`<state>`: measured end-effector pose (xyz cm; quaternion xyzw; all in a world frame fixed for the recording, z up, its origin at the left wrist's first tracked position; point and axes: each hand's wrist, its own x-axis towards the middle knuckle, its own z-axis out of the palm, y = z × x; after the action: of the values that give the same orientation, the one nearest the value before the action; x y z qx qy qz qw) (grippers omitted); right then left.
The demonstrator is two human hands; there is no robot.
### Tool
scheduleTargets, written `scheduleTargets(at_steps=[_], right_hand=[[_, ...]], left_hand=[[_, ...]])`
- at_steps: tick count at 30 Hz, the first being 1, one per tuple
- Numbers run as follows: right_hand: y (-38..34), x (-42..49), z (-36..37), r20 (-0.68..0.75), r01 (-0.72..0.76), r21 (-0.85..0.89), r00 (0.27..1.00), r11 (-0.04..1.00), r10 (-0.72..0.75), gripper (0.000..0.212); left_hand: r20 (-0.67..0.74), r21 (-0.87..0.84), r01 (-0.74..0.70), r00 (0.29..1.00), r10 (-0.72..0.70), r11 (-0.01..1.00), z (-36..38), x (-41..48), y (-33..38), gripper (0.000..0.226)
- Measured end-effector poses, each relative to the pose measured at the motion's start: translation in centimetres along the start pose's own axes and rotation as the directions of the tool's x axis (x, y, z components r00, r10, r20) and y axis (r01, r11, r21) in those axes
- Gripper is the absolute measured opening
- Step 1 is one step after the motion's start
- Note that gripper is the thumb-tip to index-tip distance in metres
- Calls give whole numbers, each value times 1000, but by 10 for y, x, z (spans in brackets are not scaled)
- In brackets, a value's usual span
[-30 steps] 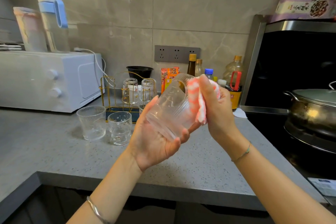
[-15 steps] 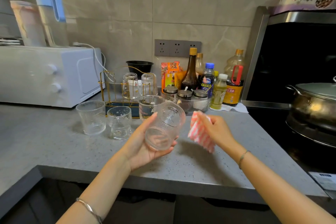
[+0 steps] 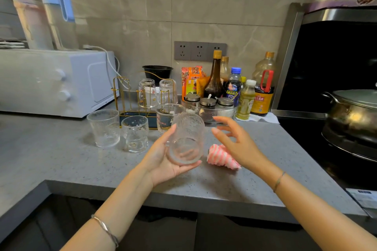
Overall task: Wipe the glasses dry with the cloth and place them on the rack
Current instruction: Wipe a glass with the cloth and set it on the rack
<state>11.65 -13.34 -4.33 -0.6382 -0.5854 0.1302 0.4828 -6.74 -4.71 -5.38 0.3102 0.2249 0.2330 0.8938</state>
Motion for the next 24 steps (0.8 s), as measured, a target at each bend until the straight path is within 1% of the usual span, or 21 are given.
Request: scheduleTargets(at_steps=[2,3,6,8,12,15,18,21,24], right_hand=[[-22,-13,4,38,110,38,993,993,-111,41],[-31,-19,7,51,169,21,984,985,-170,45],[-47,-26,15,75,347,-96,937,933,-341,65],[-56,-20,19,103,414,-167,910,895,-401,77],[-80,2,29,111,481,-268,876,834,-470,88],[-97,17,40,97,521,-307,849,796,-519,85],[-114,38,50,64,537,-228,840,812,-538,76],[-128,61,58,70,555,-160,832,817,-551,79],[-138,83,62,66,550,-113,835,827,-546,83]], left_hand=[[31,-1,-35,999,35,999,6,-3,2,66],[49,-8,-65,997,65,998,8,-5,4,67],[70,-42,-118,990,121,992,13,-10,11,73],[63,-24,-153,986,154,988,16,-14,17,73],[34,-18,-200,979,200,980,17,-28,35,70],[44,-36,-202,978,203,979,17,-37,52,73],[66,25,-253,966,251,967,11,-42,73,74],[60,106,-271,962,266,957,2,-43,97,75],[39,191,-252,968,249,949,-8,-42,116,82]])
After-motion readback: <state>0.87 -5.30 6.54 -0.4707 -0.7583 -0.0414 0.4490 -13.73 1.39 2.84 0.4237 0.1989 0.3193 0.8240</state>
